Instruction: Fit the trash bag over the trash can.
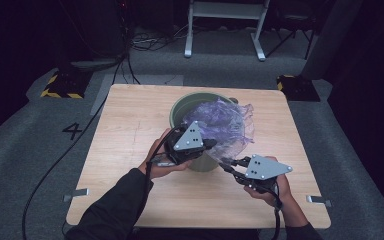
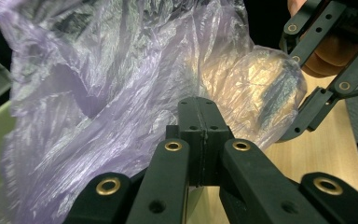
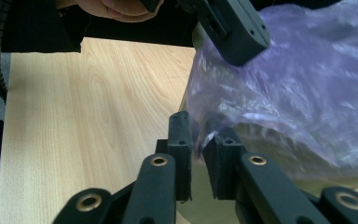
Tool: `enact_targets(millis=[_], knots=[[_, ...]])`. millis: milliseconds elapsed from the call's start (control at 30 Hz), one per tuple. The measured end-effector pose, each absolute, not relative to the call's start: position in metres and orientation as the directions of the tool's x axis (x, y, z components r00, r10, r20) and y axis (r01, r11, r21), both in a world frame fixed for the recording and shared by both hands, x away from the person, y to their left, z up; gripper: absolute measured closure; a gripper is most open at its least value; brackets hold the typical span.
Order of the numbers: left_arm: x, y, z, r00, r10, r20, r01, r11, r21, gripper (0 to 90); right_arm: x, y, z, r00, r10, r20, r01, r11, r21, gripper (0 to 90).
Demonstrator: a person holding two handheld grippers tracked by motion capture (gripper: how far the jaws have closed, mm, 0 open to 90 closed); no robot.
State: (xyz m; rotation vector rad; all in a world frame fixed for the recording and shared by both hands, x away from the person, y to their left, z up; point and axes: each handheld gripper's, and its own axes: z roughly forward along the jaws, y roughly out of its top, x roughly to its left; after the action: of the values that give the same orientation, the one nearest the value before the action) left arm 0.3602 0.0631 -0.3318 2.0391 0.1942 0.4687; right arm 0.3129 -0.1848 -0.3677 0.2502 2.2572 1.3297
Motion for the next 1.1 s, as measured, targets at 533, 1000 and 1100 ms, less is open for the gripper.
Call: enact_targets(millis=[533,1000,1100], knots=[[0.352,0.108,-0.342,0.897,0.378,0.23,-0.057,-0.415,0.908,89.9,0.303,-0.214,-0.36,-0.811,0.516,-0.275,-0.032,0.43,0.902,47.1],[0.354,0.131,-0.364,0.897,0.412,0.161,-0.005,-0.354,0.935,89.9,0.32,-0.217,-0.346,-0.719,0.642,-0.267,-0.006,0.379,0.925,34.1],[0.355,0.134,-0.367,0.896,0.417,0.152,0.004,-0.349,0.937,89.9,0.321,-0.208,-0.35,-0.742,0.602,-0.295,-0.028,0.411,0.911,38.4]])
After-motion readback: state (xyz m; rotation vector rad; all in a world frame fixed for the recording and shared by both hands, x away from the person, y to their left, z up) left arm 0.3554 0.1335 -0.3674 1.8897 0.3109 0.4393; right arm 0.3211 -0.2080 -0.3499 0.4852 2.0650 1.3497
